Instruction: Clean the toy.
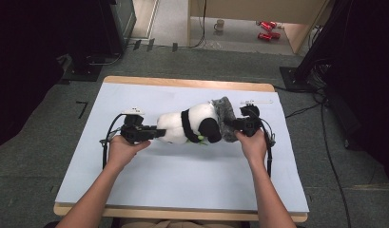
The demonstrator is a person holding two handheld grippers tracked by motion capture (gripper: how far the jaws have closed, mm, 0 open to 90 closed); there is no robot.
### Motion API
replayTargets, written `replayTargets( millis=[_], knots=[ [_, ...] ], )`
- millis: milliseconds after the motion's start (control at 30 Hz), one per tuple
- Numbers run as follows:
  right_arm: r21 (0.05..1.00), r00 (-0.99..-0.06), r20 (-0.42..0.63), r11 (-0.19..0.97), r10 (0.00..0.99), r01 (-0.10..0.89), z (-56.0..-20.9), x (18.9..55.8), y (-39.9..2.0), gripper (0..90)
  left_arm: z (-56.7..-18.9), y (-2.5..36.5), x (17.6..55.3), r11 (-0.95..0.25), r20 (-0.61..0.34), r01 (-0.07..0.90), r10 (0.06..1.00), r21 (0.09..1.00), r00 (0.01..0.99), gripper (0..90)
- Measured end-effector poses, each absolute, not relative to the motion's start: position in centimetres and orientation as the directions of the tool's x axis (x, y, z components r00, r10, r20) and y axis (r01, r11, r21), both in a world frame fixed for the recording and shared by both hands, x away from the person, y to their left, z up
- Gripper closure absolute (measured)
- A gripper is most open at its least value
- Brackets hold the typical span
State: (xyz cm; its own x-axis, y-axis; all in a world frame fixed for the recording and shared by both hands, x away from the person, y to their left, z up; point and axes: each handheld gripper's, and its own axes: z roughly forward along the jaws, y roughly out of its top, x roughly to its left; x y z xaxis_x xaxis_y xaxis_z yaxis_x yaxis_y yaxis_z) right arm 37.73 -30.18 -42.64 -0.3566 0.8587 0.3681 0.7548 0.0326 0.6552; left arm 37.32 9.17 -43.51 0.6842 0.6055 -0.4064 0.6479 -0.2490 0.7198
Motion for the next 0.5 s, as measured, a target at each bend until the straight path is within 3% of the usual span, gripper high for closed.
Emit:
replayTargets(
  millis=[233, 500],
  knots=[
    [0.562, -0.342, 0.314, 0.117, 0.886, 0.819, -45.2, 38.4, -28.7, 77.8, -43.8, 9.3, 37.3, -0.218, -0.424, 0.647, 0.598, 0.731, 0.68, 67.8],
    [0.597, -0.297, 0.364, 0.024, 0.883, 0.802, -43.8, 37.8, -31.6, 77.5, -43.6, 9.1, 37.1, -0.222, -0.403, 0.629, 0.602, 0.745, 0.689, 68.6]
  ],
)
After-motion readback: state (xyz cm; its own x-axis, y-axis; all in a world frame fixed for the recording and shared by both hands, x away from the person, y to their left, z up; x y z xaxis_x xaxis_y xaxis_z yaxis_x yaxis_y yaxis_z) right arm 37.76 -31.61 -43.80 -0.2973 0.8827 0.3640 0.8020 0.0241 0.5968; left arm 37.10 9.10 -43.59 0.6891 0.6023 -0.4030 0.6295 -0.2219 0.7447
